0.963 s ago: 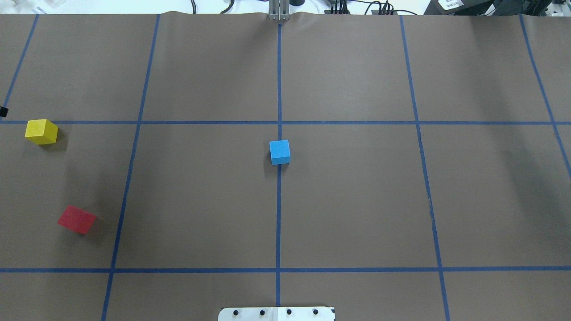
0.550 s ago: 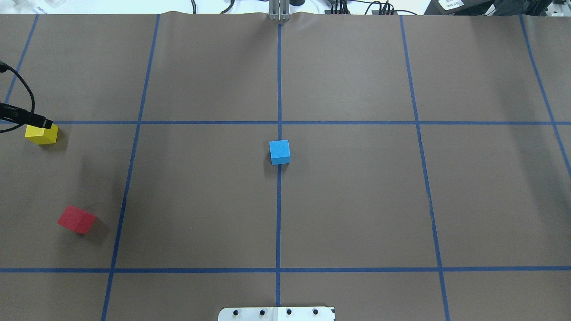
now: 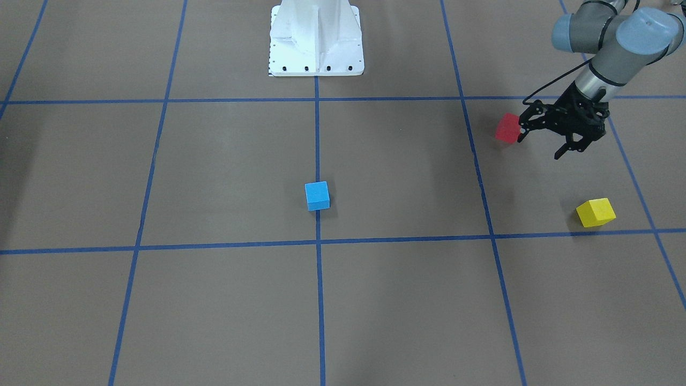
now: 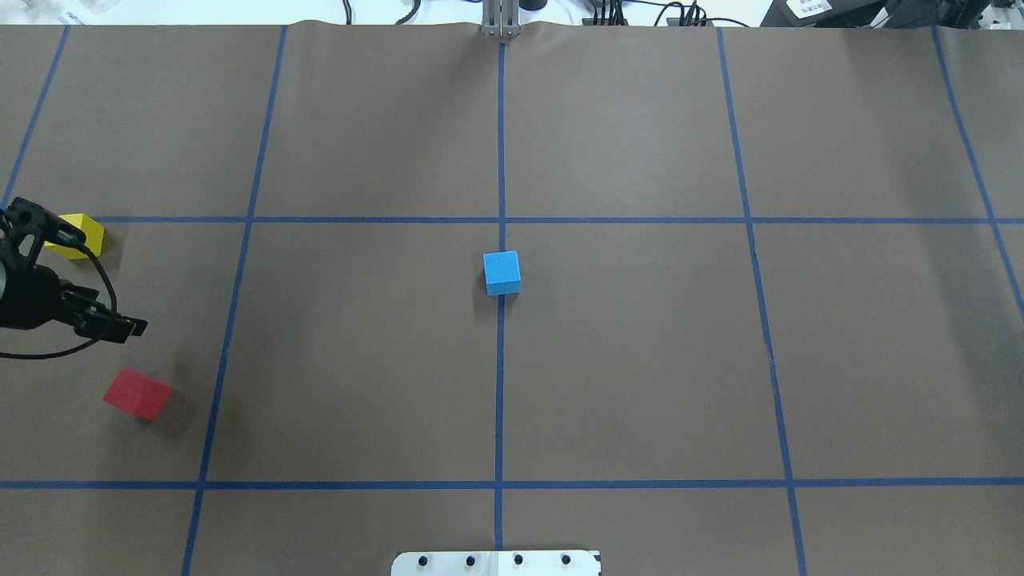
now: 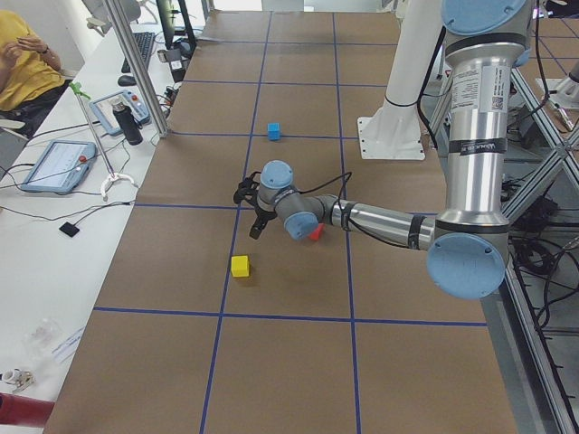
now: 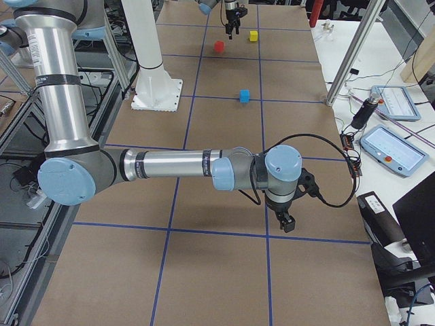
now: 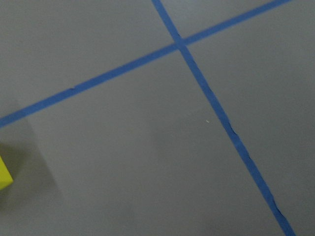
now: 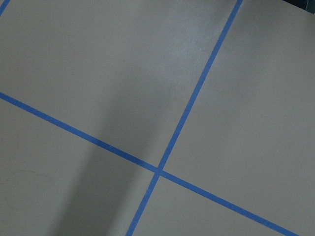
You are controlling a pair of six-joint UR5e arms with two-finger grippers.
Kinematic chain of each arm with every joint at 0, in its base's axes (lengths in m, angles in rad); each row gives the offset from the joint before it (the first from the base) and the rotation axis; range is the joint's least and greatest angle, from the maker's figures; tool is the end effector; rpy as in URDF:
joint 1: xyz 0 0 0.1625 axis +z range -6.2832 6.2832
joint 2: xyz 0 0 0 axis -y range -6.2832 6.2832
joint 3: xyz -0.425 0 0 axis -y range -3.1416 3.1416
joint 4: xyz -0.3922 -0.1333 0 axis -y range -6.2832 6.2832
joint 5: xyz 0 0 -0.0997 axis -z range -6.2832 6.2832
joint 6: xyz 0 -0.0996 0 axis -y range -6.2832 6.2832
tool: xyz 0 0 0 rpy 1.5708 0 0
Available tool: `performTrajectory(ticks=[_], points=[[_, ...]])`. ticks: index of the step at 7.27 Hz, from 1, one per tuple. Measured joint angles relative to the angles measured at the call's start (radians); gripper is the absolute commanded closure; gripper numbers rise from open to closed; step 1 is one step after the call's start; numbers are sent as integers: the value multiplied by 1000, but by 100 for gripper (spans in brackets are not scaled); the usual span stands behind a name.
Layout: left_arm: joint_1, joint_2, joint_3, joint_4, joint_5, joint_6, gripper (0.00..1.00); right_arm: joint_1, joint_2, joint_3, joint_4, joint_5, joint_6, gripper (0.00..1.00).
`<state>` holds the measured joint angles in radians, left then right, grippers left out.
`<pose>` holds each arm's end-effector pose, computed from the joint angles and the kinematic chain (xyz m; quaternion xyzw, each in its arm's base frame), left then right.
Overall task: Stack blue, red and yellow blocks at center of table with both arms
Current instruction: 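Move the left gripper down onto the red cube and close it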
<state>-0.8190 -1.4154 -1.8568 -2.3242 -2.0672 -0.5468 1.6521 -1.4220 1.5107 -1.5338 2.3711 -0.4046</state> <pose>0.2474 -0.3903 0.5097 0.1960 0.4276 0.1942 0.8608 0.1072 -0.5544 0.6044 0.1497 -0.3635 -0.1721 0.9033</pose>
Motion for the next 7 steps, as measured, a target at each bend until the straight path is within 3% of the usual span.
performTrajectory(ticks=[2,6,7], points=[[95,26,-28,-1,65,-21,0,0,0,-1,1,-1,1,1],[177,82,-31,-1,105,-40,2,0,1,-7,1,-3,9,1],[196,86,-32,-1,106,-58,15,0,0,-9,1,-5,11,1]])
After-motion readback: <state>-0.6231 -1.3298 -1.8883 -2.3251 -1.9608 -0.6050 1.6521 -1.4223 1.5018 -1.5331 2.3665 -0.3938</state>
